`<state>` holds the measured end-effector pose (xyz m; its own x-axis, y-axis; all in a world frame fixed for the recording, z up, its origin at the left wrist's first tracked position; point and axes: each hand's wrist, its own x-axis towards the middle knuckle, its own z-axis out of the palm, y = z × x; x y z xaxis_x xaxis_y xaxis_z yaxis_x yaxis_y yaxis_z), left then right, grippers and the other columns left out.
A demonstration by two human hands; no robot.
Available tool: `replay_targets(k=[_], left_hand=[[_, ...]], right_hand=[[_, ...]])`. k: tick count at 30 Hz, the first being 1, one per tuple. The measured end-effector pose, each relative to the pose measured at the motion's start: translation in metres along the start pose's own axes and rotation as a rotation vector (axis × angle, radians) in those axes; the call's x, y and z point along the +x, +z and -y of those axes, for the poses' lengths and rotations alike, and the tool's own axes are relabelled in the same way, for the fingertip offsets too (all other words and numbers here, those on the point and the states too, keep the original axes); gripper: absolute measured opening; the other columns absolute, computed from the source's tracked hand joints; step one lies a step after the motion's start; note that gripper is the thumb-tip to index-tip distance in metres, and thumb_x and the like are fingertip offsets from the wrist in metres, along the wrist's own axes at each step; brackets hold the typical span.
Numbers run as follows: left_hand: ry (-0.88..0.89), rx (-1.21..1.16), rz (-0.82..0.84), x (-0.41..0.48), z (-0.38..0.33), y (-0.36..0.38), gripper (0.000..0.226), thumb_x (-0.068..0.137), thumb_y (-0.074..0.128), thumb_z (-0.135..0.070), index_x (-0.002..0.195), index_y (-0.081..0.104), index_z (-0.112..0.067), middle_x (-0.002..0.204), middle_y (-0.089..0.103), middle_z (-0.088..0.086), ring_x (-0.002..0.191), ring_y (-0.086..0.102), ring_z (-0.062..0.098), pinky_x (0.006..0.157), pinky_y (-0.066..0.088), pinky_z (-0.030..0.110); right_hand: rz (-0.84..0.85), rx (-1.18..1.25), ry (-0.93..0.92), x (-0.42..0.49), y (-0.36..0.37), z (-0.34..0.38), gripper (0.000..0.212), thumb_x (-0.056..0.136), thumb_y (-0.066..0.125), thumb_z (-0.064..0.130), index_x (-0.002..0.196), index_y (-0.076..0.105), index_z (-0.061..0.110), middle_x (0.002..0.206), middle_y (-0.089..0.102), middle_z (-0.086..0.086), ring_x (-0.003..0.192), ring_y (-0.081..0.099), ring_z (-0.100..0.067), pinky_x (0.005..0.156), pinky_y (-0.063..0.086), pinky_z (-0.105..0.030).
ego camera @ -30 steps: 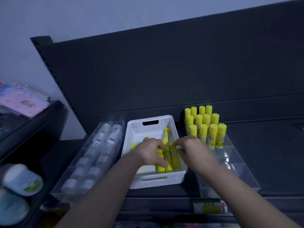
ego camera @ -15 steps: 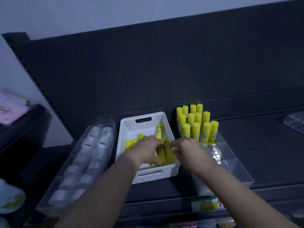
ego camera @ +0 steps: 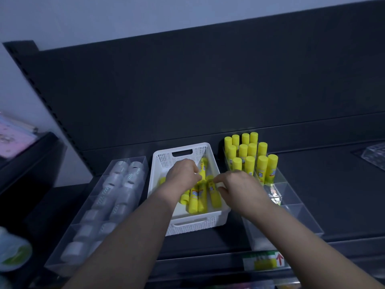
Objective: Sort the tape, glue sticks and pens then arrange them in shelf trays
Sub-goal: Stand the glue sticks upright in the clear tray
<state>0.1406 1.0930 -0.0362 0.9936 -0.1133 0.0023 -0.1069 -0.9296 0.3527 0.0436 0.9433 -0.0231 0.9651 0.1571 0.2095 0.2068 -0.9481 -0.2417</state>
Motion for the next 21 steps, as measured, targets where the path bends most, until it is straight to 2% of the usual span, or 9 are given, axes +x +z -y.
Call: replay_targets(k=[1,4,8,11,13,16,18,21], left_hand=[[-0.020,0.027,0.011,0.003,-0.003,0.002,0.011,0.079,0.067,-0.025,0.089,0.069,-0.021,0.105,0.066,0.003,0.103,0.059,0.023,0.078,0.050,0.032],[-0.079,0.067,0.035,0.016,-0.010,0.011,0.026,0.080,0.064,-0.030,0.095,0.066,-0.009,0.107,0.066,0.010,0.101,0.060,0.029,0.070,0.045,0.030],[-0.136,0.128,0.080,0.030,-0.017,0.023,0.033,0.085,0.064,-0.035,0.110,0.060,-0.014,0.119,0.062,0.006,0.111,0.058,0.028,0.078,0.043,0.031],[-0.185,0.103,0.061,0.035,-0.018,0.023,0.030,0.081,0.065,-0.033,0.105,0.059,-0.016,0.115,0.064,0.006,0.108,0.060,0.028,0.077,0.044,0.030],[-0.240,0.020,0.016,0.036,-0.016,0.016,0.033,0.079,0.067,-0.035,0.102,0.054,-0.016,0.111,0.065,0.006,0.107,0.061,0.030,0.077,0.046,0.030],[-0.266,-0.120,-0.109,0.035,-0.005,0.000,0.048,0.078,0.068,-0.033,0.115,0.049,-0.008,0.111,0.065,0.010,0.108,0.059,0.032,0.079,0.045,0.032],[-0.220,-0.200,-0.207,0.030,0.006,-0.009,0.041,0.082,0.065,-0.025,0.115,0.049,-0.007,0.110,0.065,0.011,0.107,0.059,0.033,0.081,0.045,0.034],[-0.135,-0.326,-0.333,0.018,0.020,-0.019,0.030,0.087,0.059,-0.021,0.114,0.050,-0.008,0.104,0.066,0.011,0.100,0.060,0.031,0.075,0.044,0.032]], right_hand=[[-0.012,0.002,0.010,0.001,-0.001,0.000,0.030,0.092,0.048,0.025,0.118,0.062,0.031,0.114,0.064,0.003,0.110,0.056,-0.021,0.074,0.045,-0.030],[-0.028,0.034,0.039,0.005,-0.003,-0.003,0.032,0.092,0.047,0.023,0.119,0.061,0.031,0.115,0.063,0.002,0.110,0.056,-0.021,0.077,0.048,-0.032],[-0.029,0.060,0.052,0.007,-0.002,-0.006,0.030,0.092,0.048,0.025,0.119,0.061,0.032,0.115,0.063,0.003,0.109,0.056,-0.021,0.080,0.050,-0.034],[-0.031,0.049,0.056,0.007,-0.003,-0.005,0.028,0.093,0.049,0.026,0.117,0.062,0.030,0.114,0.063,0.003,0.109,0.056,-0.021,0.080,0.050,-0.034],[-0.024,0.035,0.062,0.009,-0.003,-0.004,0.029,0.093,0.049,0.026,0.118,0.061,0.030,0.114,0.063,0.003,0.109,0.055,-0.021,0.079,0.049,-0.033],[-0.016,0.015,0.041,0.013,0.000,0.003,0.031,0.092,0.049,0.026,0.121,0.059,0.033,0.117,0.062,0.005,0.112,0.054,-0.019,0.079,0.046,-0.032],[-0.011,0.028,0.035,0.017,0.002,0.010,0.034,0.091,0.049,0.025,0.122,0.058,0.036,0.118,0.061,0.006,0.113,0.054,-0.018,0.080,0.045,-0.030],[0.035,0.011,0.019,0.024,0.010,0.020,0.037,0.090,0.052,0.023,0.123,0.058,0.036,0.117,0.062,0.003,0.112,0.055,-0.020,0.081,0.044,-0.030]])
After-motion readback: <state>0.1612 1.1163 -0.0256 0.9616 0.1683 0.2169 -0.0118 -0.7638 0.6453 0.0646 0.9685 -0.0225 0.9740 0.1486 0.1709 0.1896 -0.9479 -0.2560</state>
